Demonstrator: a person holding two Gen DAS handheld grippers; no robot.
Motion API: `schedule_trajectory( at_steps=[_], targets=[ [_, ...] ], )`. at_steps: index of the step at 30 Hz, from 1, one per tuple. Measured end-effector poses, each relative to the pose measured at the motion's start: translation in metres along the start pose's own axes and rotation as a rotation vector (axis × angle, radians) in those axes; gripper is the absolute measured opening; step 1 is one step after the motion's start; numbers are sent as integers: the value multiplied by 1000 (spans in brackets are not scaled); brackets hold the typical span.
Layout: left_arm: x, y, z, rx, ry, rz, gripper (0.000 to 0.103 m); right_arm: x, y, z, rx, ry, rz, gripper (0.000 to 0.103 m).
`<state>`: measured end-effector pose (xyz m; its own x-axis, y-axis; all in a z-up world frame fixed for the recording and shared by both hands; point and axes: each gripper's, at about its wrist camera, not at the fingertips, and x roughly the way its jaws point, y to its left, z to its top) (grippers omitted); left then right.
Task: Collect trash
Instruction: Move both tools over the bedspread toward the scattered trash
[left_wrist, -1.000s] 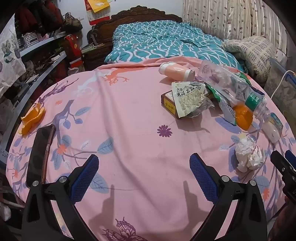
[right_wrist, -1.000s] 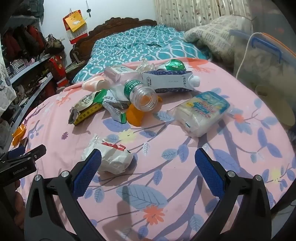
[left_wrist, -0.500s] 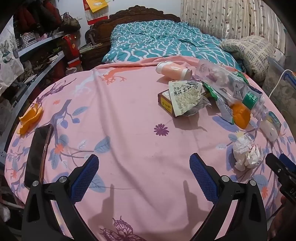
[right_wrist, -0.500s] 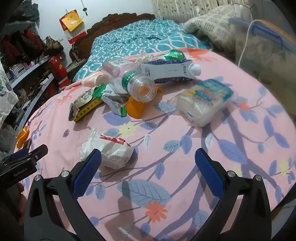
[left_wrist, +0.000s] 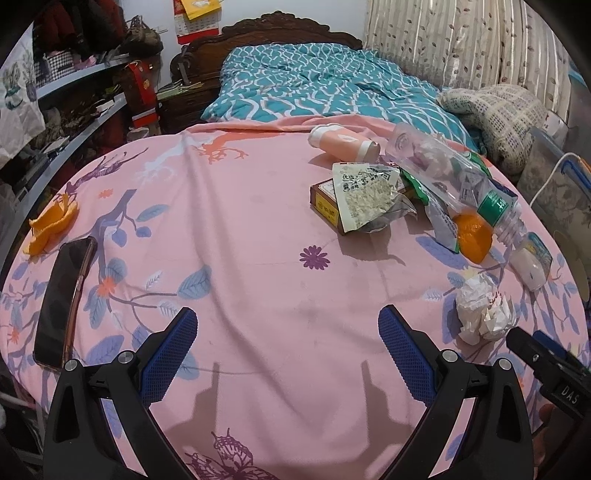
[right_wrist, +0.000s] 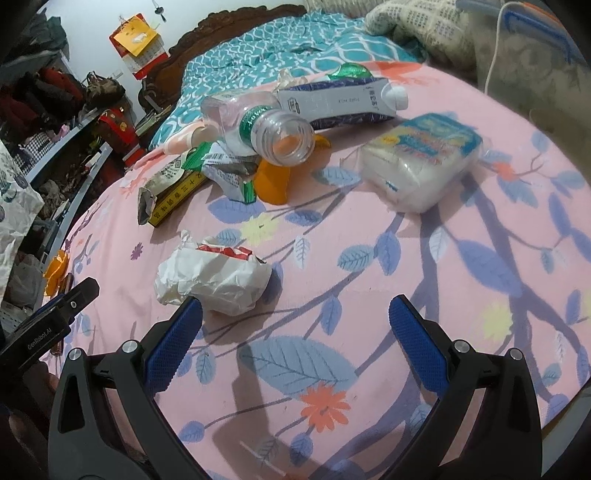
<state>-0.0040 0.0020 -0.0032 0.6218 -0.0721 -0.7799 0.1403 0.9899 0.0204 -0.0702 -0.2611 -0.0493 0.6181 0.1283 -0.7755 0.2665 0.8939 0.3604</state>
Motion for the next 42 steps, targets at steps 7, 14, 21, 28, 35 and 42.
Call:
schedule_trajectory(
  at_steps=[7, 14, 21, 28, 35, 42],
  targets=[
    [-1, 0, -4, -6, -9, 10, 94, -2, -7, -2, 39, -16, 43, 100],
    [0, 1, -11, -26, 8, -15, 94, -9, -24, -7, 108, -70, 161, 100],
    [-6, -2, -17, -26, -5, -3, 94, -10, -23, -6, 99, -79, 167, 100],
    [-21, -7, -27, -6, -37, 4, 94, -22, -22, -7, 88, -125, 131, 100],
    [-17, 0, -21, -29, -24, 5, 94, -48, -7, -7, -11, -238, 104, 100],
    [-30, 2, -5, 4, -127, 83, 94, -62, 9, -10, -94, -293, 82, 100]
  ],
)
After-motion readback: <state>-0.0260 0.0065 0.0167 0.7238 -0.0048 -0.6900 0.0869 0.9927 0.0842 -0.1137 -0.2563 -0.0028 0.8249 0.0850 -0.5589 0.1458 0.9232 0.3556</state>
